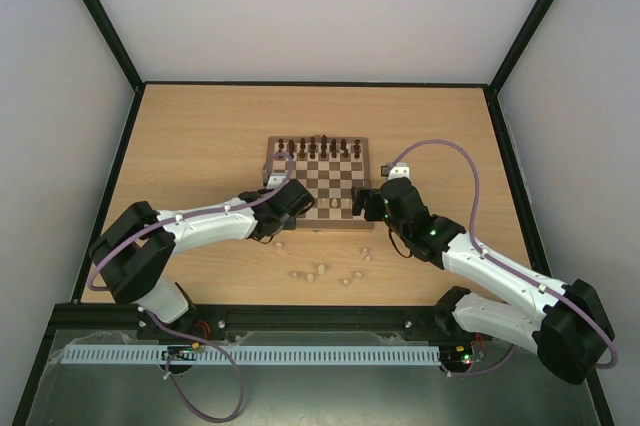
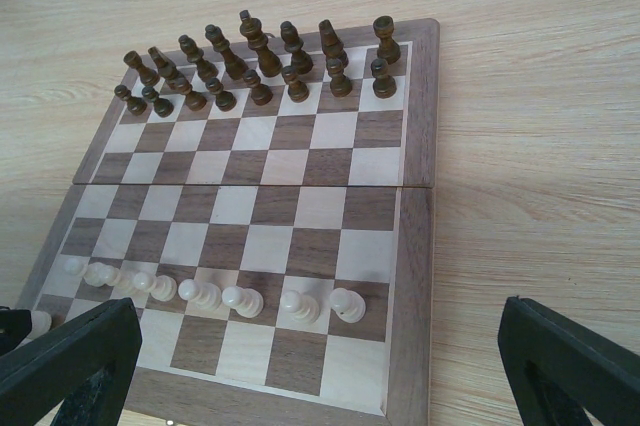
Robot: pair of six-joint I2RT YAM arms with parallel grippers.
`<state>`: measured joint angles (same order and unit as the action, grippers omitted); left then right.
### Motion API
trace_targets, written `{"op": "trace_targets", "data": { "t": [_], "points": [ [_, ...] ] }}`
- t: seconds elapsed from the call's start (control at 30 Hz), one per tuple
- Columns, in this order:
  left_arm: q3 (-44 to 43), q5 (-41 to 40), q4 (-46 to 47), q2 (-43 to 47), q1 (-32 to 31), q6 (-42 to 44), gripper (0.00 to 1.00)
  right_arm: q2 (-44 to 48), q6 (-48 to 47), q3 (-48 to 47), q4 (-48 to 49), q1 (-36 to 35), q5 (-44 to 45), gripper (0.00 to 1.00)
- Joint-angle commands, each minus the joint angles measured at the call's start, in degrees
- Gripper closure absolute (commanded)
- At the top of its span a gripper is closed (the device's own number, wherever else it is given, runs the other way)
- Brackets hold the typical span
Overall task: Set up the chess pieces on the board
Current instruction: Place the chess piece on the chessboard, then move the chess piece to the center of the board.
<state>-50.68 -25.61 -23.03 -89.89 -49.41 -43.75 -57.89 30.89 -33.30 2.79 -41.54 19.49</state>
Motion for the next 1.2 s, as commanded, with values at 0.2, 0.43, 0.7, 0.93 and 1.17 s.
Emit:
{"op": "trace_targets", "data": {
  "t": [0.2, 0.43, 0.7, 0.93, 1.17],
  "points": [
    [0.41, -1.31, -0.37, -0.14, 0.53, -0.09, 0.65, -0.48, 0.04, -1.94, -1.11, 0.14, 0.0, 0.02],
    [-0.43, -1.52, -3.11, 4.72, -0.73, -0.64, 0.58, 0.47, 0.04, -1.92, -1.53, 0.22, 0.59, 0.01],
    [-6.18, 2.16, -5.13, 7.53, -6.8, 3.73, 0.44, 3.64, 0.78, -1.29, -2.7, 0.15, 4.76, 0.01],
    [-8.86, 2.57, -4.94, 4.94, -12.27, 4.44, 0.4, 5.59, 1.28, -0.93, -3.64, 0.15, 8.68, 0.01],
    [-9.08, 5.29, -3.27, 4.88, -14.12, 5.89, 0.35, 6.68, 2.06, -1.14, -5.15, 0.14, 12.21, 0.01]
  ]
}}
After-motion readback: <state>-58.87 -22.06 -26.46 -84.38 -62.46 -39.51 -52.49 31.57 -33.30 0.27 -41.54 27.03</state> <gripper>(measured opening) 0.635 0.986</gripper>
